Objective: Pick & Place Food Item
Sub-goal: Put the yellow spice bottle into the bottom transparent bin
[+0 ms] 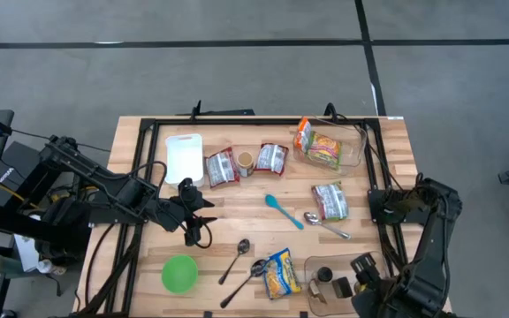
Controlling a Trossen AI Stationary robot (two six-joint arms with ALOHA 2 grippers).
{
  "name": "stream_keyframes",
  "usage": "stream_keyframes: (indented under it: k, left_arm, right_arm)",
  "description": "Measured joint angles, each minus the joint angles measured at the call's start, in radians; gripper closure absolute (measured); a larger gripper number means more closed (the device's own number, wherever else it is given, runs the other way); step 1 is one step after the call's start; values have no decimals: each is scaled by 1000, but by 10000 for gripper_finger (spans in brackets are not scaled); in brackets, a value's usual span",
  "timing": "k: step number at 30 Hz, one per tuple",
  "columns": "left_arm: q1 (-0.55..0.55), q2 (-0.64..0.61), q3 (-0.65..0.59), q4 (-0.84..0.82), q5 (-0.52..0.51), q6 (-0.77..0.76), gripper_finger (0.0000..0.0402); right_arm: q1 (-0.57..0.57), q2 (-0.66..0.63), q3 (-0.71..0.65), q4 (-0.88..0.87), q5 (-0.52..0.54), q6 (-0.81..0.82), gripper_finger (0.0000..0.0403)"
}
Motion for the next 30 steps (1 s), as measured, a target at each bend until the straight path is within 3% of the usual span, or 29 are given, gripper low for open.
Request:
stream_keyframes:
  k: [30]
  left_arm:
    - [0,0,0,0,0,0,215]
  right_arm:
    - [41,0,-136,11,28,201,183]
